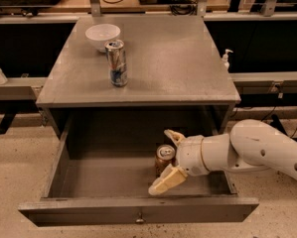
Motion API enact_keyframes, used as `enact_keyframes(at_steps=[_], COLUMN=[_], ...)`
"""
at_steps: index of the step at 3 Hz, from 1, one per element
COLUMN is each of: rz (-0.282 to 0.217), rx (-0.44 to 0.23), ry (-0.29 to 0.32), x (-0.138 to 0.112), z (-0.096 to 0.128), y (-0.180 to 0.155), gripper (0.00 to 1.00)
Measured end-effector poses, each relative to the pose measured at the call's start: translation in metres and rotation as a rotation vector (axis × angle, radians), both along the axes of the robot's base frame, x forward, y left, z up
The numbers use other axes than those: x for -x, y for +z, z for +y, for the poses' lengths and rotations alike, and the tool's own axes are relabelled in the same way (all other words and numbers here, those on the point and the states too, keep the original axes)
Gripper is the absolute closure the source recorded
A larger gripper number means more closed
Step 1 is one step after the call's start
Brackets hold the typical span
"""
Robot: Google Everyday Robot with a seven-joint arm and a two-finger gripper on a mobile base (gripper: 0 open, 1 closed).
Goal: Pick orange can from top drawer and place on counter
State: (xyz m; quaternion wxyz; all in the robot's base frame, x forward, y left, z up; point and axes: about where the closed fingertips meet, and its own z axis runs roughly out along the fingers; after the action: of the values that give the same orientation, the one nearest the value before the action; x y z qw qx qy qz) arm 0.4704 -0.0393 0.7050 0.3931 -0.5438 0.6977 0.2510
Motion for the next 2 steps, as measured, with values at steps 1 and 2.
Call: enact_keyframes(at_steps=[1,2], rz=[0.016,0.033], rx=[-0.010,-0.028], ry=[-0.056,-0.100], x=[-0.018,-0.031], z=[-0.011,-0.018], y=[-0.017,-0.031], gripper=[0.00,0.15])
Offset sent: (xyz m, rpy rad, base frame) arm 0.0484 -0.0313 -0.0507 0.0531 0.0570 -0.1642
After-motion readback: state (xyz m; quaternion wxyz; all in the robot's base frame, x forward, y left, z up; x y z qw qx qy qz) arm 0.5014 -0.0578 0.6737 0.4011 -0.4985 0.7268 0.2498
